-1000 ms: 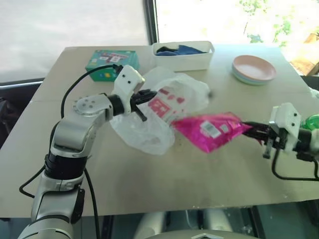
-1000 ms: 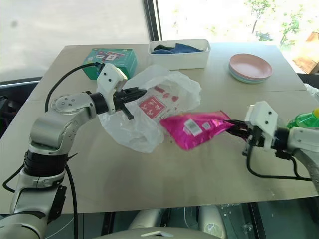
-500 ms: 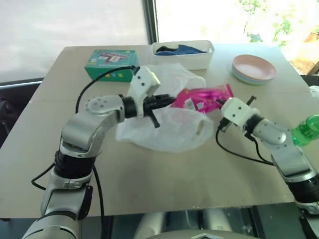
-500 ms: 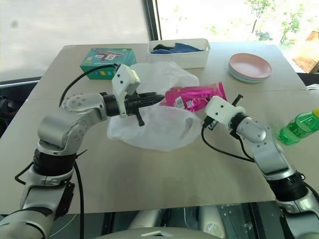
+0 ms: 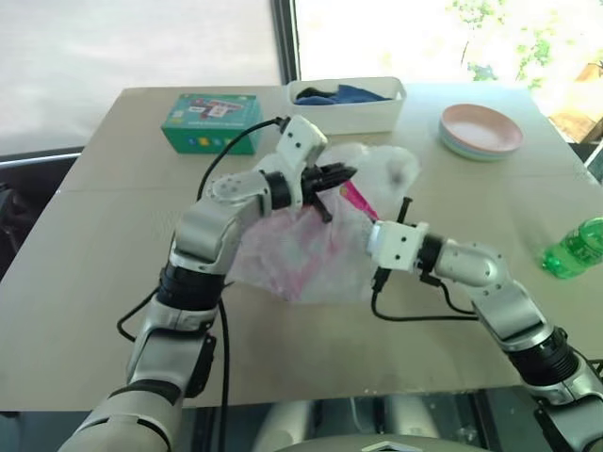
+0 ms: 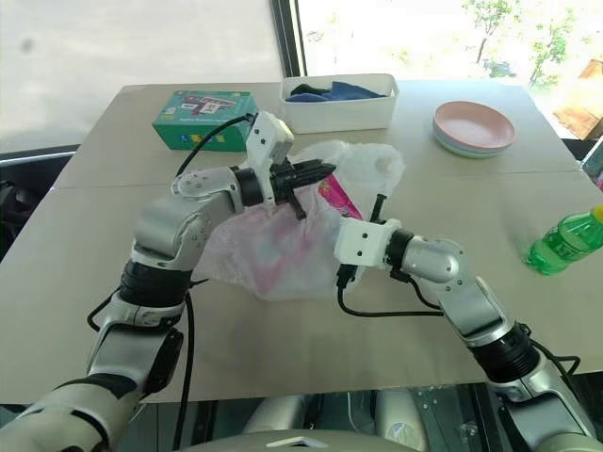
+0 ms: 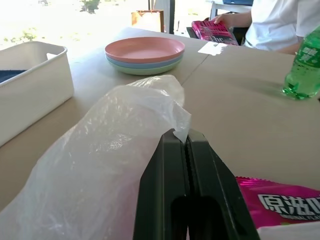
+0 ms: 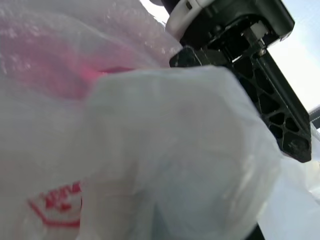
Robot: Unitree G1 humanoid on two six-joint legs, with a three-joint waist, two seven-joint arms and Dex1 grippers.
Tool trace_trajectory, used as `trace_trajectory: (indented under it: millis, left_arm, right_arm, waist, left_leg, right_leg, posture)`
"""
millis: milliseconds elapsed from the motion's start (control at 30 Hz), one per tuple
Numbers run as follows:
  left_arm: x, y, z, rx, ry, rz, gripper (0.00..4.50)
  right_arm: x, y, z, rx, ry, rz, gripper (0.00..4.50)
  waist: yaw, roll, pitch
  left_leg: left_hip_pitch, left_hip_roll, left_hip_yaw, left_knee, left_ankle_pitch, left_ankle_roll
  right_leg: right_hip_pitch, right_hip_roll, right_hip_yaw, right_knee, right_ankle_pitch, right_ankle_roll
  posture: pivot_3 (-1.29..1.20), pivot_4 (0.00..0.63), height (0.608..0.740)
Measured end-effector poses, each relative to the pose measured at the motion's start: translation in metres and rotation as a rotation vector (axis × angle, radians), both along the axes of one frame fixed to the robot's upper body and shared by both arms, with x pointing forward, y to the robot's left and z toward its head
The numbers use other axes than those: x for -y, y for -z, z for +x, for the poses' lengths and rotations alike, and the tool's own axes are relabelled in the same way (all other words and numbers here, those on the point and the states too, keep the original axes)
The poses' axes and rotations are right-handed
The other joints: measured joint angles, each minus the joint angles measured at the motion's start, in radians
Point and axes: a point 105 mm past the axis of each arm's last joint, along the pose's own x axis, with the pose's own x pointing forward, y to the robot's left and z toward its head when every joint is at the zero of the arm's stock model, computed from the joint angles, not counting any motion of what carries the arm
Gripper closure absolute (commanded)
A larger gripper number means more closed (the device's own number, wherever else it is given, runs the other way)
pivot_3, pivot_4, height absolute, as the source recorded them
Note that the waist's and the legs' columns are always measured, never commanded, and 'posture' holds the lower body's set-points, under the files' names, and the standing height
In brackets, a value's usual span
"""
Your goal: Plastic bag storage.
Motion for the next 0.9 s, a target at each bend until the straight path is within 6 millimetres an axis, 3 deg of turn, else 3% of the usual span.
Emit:
trace_trajectory:
  millis: [200, 333, 367, 400, 433, 467, 533, 600, 700, 833, 900]
  left_arm:
    - [0.021, -0.006, -0.011, -0.006, 0.124, -0.060, 4.50]
    - [0.020, -0.006, -0.010, -0.012, 0.128, -0.063, 4.50]
    - [0.017, -0.007, -0.009, 0.003, 0.118, -0.061, 4.50]
    - [0.018, -0.009, -0.009, 0.015, 0.121, -0.062, 4.50]
    - [0.017, -0.010, -0.009, 0.019, 0.121, -0.060, 4.50]
    - [0.016, -0.011, -0.010, 0.027, 0.120, -0.058, 4.50]
    - [0.007, -0.005, -0.008, 0.028, 0.096, -0.027, 4.50]
    - [-0.010, 0.007, -0.003, 0.000, 0.041, 0.005, 4.50]
    - [-0.018, 0.009, 0.001, -0.011, 0.013, -0.006, 4.50]
    - [-0.013, 0.003, 0.001, 0.011, 0.025, -0.024, 4.50]
    - [-0.015, -0.001, 0.002, 0.018, 0.015, -0.046, 4.50]
  right_arm:
    - [-0.018, -0.003, 0.043, -0.002, 0.078, 0.038, 4.49]
    - [-0.027, -0.005, 0.055, 0.026, 0.095, 0.074, 3.32]
    - [-0.030, -0.011, 0.059, 0.038, 0.110, 0.110, 2.68]
    - [-0.028, -0.011, 0.062, 0.039, 0.129, 0.123, 2.68]
    - [-0.027, -0.012, 0.064, 0.040, 0.138, 0.127, 2.11]
    - [-0.024, -0.012, 0.066, 0.040, 0.151, 0.130, 1.84]
    - [-0.004, -0.011, 0.066, -0.010, 0.171, 0.118, 1.03]
    - [0.023, 0.003, 0.056, -0.111, 0.166, 0.056, 0.08]
    - [0.036, 0.018, 0.038, -0.270, 0.133, 0.032, 0.08]
    - [0.040, -0.003, 0.029, -0.277, 0.111, 0.088, 0.08]
    - [0.059, -0.022, 0.027, -0.244, 0.151, 0.096, 0.08]
  waist:
    - [-0.024, 0.000, 0.000]
    - [-0.027, 0.000, 0.000]
    - [-0.028, 0.000, 0.000]
    - [-0.028, 0.000, 0.000]
    - [-0.026, 0.000, 0.000]
    - [-0.025, 0.000, 0.000]
    - [-0.024, 0.000, 0.000]
    - [-0.023, 0.000, 0.000]
    - [-0.024, 0.000, 0.000]
    - [-0.026, 0.000, 0.000]
    - [-0.020, -0.001, 0.000]
  left_leg:
    - [0.001, 0.000, 0.000, 0.000, 0.000, 0.000]
    - [0.000, 0.000, 0.000, 0.000, 0.000, 0.000]
    - [0.000, 0.000, 0.001, 0.000, 0.000, 0.000]
    - [0.000, 0.000, 0.001, 0.000, 0.000, 0.000]
    - [0.000, -0.001, 0.000, 0.000, 0.000, 0.000]
    - [0.000, -0.001, 0.000, 0.000, 0.000, 0.000]
    - [0.000, -0.002, -0.001, 0.000, 0.000, 0.000]
    - [0.000, -0.004, -0.002, 0.000, 0.000, 0.000]
    - [-0.002, -0.004, -0.002, 0.000, 0.000, 0.000]
    - [0.000, -0.004, -0.002, 0.000, 0.000, 0.000]
    - [-0.001, -0.004, -0.002, 0.000, 0.000, 0.000]
  right_leg:
    - [0.000, 0.000, 0.000, 0.001, 0.000, 0.000]
    - [-0.002, 0.000, -0.001, 0.001, 0.000, 0.000]
    - [-0.004, -0.001, -0.003, 0.004, 0.000, 0.000]
    - [-0.004, -0.001, -0.003, 0.005, 0.000, 0.000]
    - [-0.004, -0.002, -0.004, 0.005, 0.000, 0.000]
    - [-0.005, -0.003, -0.005, 0.005, 0.000, 0.000]
    - [-0.004, -0.004, -0.006, 0.005, 0.000, 0.000]
    - [-0.004, -0.007, -0.009, 0.005, 0.000, 0.000]
    - [-0.005, -0.008, -0.012, 0.005, 0.000, 0.000]
    - [-0.004, -0.009, -0.011, 0.005, 0.000, 0.000]
    - [-0.004, -0.009, -0.012, 0.005, 0.000, 0.000]
  posture:
    - [0.00, 0.150, 0.740]
    - [0.00, 0.150, 0.740]
    - [0.00, 0.150, 0.740]
    - [0.00, 0.150, 0.740]
    - [0.00, 0.150, 0.740]
    - [0.00, 0.150, 0.740]
    - [0.00, 0.150, 0.740]
    - [0.00, 0.150, 0.740]
    - [0.00, 0.150, 0.740]
    - [0.00, 0.150, 0.740]
    - [0.00, 0.150, 0.740]
